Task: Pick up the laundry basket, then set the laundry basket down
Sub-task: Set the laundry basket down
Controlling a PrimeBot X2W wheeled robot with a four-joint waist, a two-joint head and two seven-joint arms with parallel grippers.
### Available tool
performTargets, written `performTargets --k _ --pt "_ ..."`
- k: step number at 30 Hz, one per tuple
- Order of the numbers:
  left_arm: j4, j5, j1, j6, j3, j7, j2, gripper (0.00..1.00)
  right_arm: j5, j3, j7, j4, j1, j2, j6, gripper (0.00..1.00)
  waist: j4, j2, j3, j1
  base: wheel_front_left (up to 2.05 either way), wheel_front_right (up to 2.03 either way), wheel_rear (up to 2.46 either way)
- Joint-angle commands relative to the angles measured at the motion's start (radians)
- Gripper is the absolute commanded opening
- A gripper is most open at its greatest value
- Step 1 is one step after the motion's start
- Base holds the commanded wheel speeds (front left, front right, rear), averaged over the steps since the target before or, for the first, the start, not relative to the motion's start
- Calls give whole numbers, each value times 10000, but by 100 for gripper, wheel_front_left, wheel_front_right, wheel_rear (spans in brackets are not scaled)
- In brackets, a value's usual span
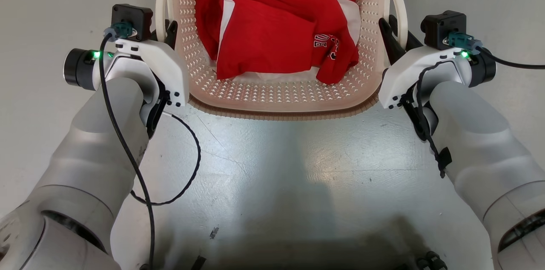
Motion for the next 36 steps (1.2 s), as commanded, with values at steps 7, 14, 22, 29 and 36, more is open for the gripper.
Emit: performTargets --k 7,14,22,29,36 --pt "139 129 -21 -49 261 -107 116 26 -464 -206 -64 -150 553 322 177 49 -26 0 90 0 0 0 0" --pt "310 -30 -74 116 382 -52 2 100 -1172 -1040 -64 -418 568 248 177 100 -44 0 187 0 0 0 0" --pt "397 -89 10 220 415 -77 51 100 -2202 -2322 -64 -1164 963 300 177 100 -121 0 -62 0 0 0 0" --pt "443 -140 201 246 423 -96 92 100 -3083 -3338 -64 -1602 1436 500 177 100 -179 0 -572 0 0 0 0" --pt "462 -213 574 230 491 -122 99 100 -3652 -4046 -64 -1912 1838 625 177 100 -222 0 -1367 0 0 0 0"
